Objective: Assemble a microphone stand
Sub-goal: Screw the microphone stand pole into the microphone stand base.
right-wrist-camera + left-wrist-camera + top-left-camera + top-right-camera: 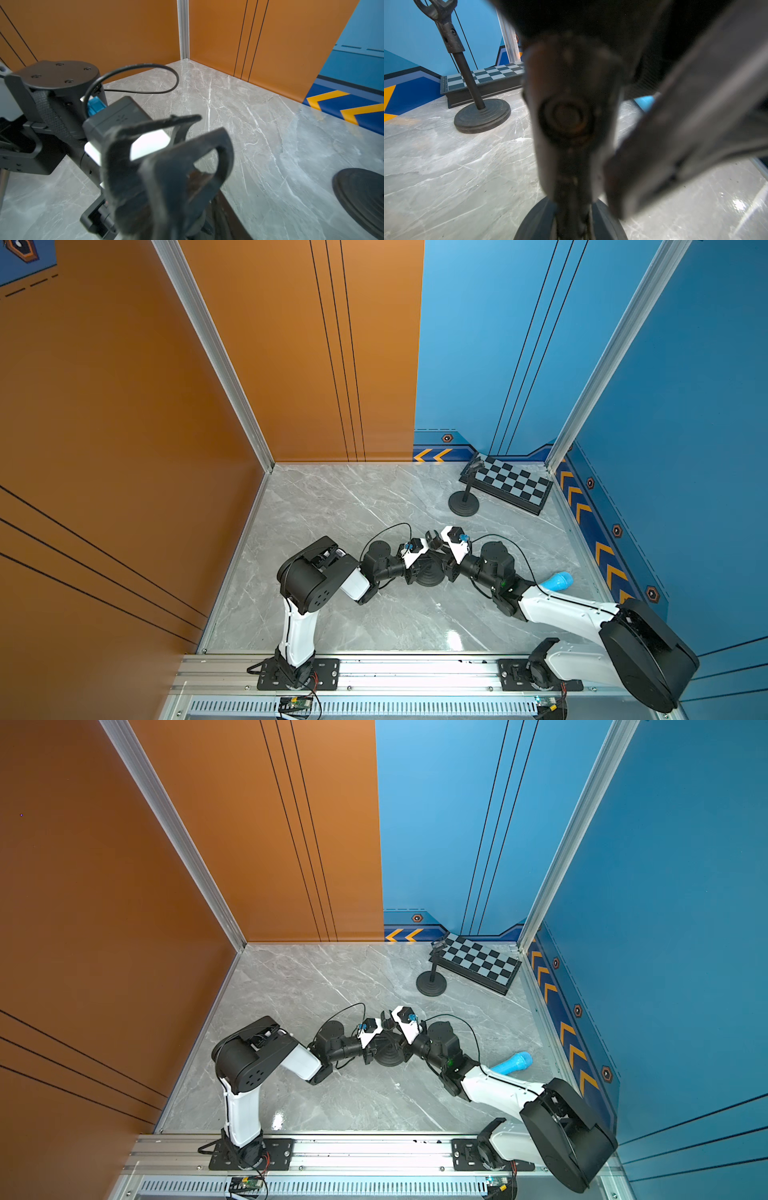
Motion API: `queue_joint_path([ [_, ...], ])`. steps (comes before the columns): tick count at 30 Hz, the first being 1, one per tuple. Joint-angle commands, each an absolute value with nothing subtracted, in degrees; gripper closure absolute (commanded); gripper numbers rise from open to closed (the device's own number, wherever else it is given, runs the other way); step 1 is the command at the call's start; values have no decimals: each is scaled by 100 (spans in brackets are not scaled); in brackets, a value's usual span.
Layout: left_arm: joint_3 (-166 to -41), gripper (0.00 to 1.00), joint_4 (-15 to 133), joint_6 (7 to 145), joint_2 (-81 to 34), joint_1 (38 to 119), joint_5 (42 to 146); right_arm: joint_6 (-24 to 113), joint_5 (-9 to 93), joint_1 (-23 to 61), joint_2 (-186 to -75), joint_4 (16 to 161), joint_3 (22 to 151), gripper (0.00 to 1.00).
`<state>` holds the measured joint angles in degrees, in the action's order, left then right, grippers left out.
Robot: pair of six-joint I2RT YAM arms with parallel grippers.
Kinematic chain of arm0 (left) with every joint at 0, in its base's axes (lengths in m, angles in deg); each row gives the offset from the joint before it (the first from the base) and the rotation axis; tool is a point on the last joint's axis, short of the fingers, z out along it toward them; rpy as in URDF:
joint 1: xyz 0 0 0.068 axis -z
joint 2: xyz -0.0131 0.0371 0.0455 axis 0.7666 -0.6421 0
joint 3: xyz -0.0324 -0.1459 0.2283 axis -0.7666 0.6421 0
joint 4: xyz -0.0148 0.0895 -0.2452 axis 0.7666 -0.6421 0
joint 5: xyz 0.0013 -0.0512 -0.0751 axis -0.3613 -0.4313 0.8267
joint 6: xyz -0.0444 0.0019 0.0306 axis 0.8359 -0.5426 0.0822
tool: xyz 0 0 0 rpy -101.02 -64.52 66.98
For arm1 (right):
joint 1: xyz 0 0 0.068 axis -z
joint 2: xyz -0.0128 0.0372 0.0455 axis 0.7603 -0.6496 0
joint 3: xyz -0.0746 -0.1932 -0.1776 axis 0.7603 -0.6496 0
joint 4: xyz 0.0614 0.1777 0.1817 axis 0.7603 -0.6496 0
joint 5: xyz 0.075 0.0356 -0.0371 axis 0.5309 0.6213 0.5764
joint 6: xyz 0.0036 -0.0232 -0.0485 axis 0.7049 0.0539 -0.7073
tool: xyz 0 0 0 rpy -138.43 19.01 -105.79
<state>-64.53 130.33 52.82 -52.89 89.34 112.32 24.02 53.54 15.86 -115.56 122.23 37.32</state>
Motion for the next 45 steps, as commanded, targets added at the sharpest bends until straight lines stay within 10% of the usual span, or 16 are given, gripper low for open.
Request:
queue_joint_path([
  [1,-6282,100,12820,4943,-5425,8795,11283,1566,7126,1868,-11779,10415,4574,54],
  [10,-6307,98,12779,5075,-5454,8732,11607,1069,7276,1984,-12596,10379,5213,56],
  [15,-6294,97,12777,5108,-5473,8704,11598,1235,6653,1970,-12615,11243,4924,86],
  [22,-6350,63,12779,5614,-5302,8668,11003,2750,2556,895,-12626,13065,3891,100],
  [28,-6427,69,12779,5677,-5293,8714,10974,3165,461,-234,-12963,13596,3631,100],
  [32,-6450,96,12778,5535,-5397,8716,11055,3275,1730,143,-12619,13009,3751,97],
  [38,-6303,100,12770,5210,-5481,8671,11389,2593,4749,1131,-12393,12556,3894,59],
  [45,-6283,100,12757,5164,-5521,8606,11751,1999,6214,1737,-12653,12062,4615,57],
])
